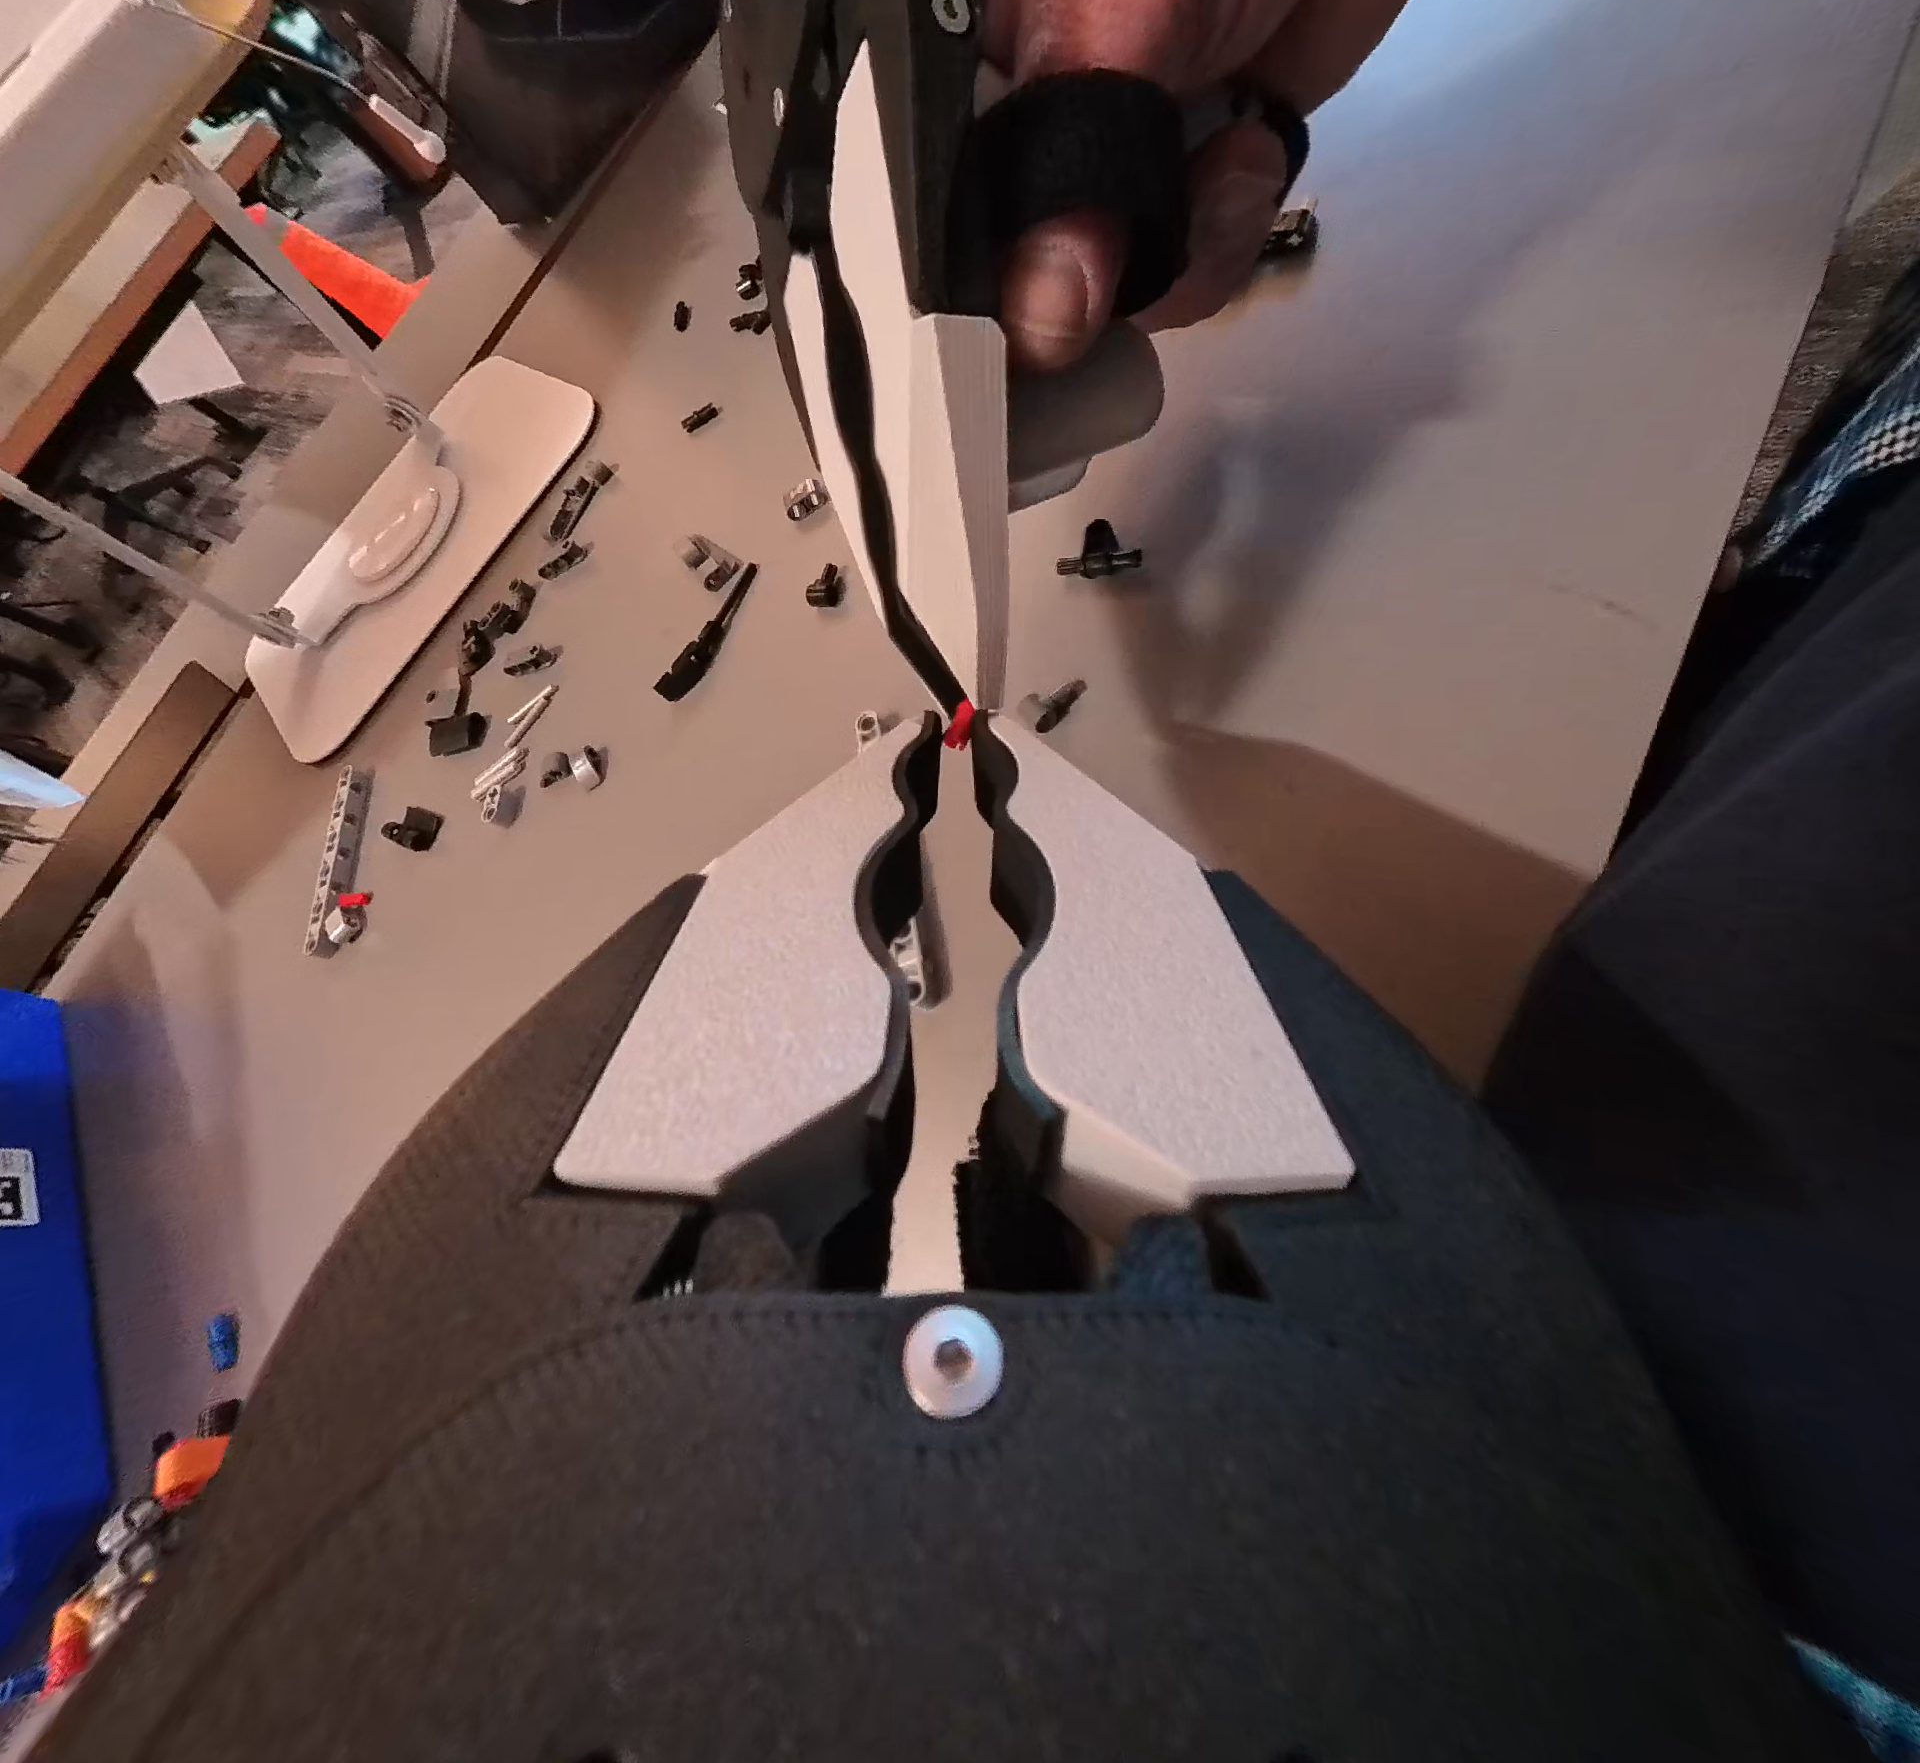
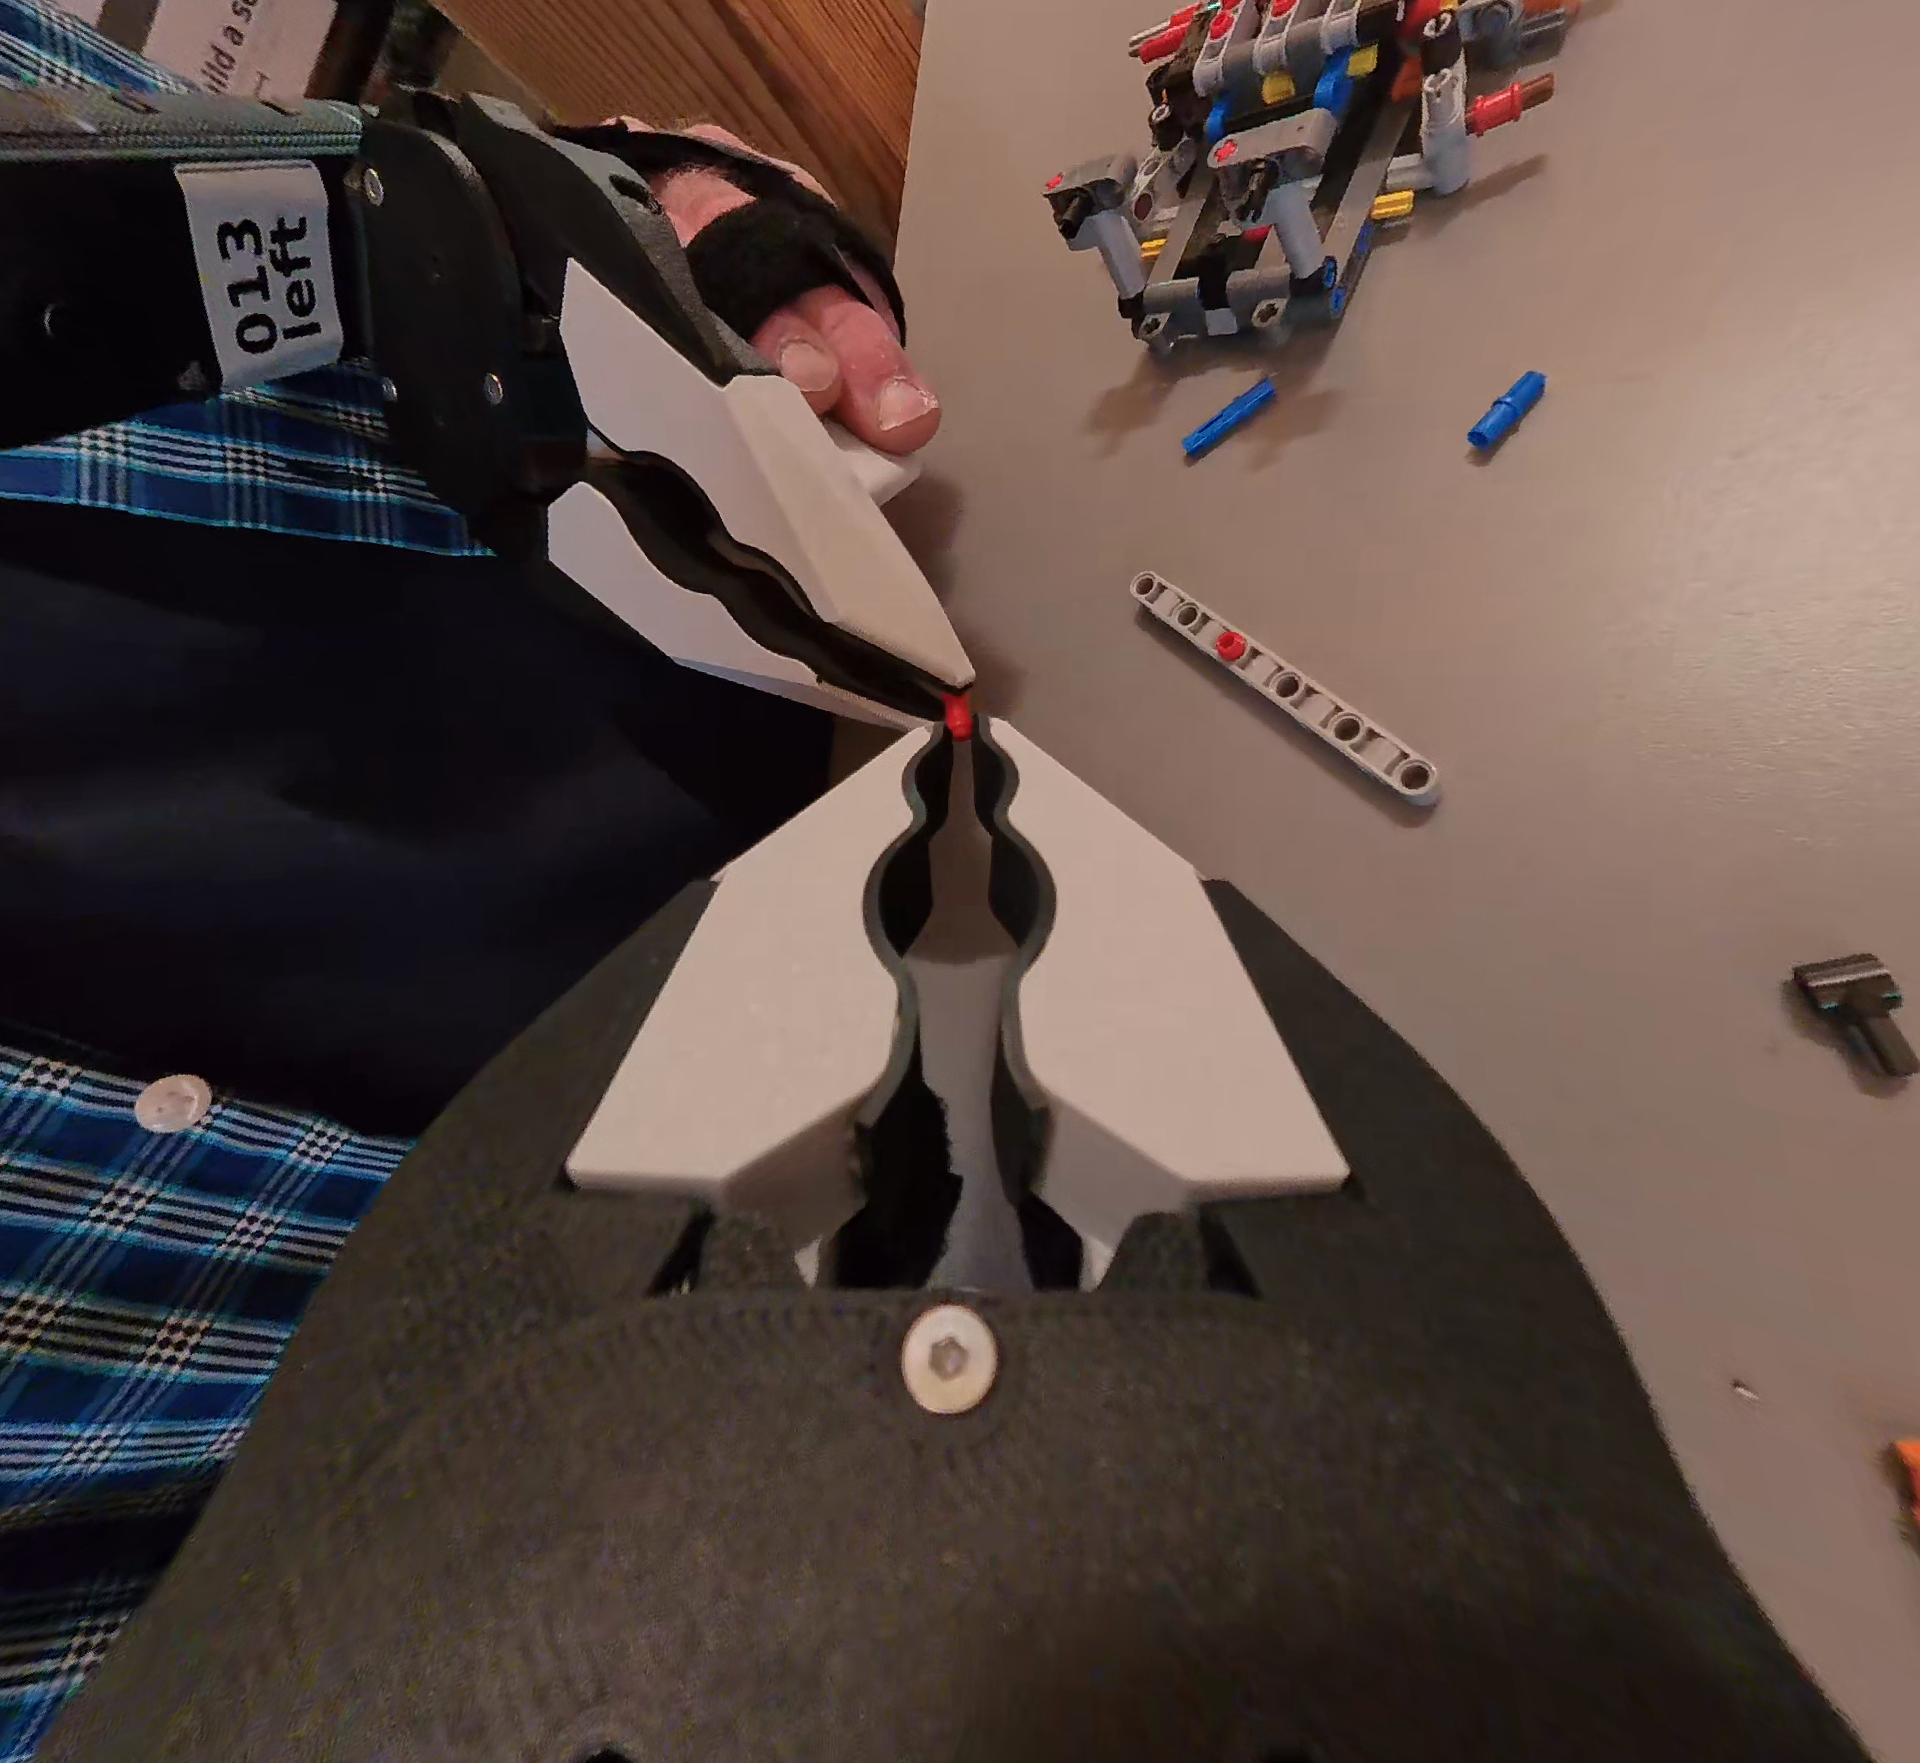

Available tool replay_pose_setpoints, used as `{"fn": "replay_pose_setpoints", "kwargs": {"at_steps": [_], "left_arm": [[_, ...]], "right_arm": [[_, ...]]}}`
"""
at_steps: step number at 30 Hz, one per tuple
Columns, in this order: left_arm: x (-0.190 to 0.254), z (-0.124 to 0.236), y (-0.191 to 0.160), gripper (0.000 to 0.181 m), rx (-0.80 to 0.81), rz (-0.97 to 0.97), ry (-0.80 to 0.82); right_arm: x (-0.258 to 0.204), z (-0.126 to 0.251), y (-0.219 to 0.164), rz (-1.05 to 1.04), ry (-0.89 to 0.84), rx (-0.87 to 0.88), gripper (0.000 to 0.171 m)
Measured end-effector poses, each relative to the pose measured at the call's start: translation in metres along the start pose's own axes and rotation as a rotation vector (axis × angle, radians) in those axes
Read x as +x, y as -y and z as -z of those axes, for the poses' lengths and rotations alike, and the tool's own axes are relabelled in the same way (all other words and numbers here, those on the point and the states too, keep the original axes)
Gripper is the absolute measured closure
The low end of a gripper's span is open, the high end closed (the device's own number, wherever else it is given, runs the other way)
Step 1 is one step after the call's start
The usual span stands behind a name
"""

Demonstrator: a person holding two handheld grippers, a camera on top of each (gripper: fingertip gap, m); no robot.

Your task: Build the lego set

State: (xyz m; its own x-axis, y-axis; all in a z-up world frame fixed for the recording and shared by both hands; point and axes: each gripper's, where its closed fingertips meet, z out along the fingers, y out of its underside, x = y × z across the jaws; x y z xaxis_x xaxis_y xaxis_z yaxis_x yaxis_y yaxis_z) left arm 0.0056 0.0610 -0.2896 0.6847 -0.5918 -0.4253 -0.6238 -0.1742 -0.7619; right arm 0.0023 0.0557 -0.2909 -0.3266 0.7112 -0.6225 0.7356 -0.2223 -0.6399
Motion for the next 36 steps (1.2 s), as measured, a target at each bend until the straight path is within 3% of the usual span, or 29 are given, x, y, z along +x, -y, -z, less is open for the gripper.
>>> {"fn": "replay_pose_setpoints", "kwargs": {"at_steps": [12, 21, 30, 36], "left_arm": [[-0.002, -0.001, -0.001, 0.167, -0.008, -0.028, 0.002], [0.002, -0.003, -0.005, 0.178, -0.022, -0.056, 0.0], [-0.01, 0.004, 0.005, 0.178, 0.118, 0.248, -0.082], [-0.013, 0.009, 0.013, 0.178, 0.199, 0.373, -0.14]], "right_arm": [[0.002, 0.003, 0.0, 0.012, 0.002, -0.023, 0.169], [0.0, 0.0, 0.0, 0.005, 0.005, -0.019, 0.169], [-0.006, 0.006, 0.017, 0.154, -0.06, 0.156, 0.168], [-0.011, 0.011, 0.024, 0.142, -0.016, 0.225, 0.169]]}}
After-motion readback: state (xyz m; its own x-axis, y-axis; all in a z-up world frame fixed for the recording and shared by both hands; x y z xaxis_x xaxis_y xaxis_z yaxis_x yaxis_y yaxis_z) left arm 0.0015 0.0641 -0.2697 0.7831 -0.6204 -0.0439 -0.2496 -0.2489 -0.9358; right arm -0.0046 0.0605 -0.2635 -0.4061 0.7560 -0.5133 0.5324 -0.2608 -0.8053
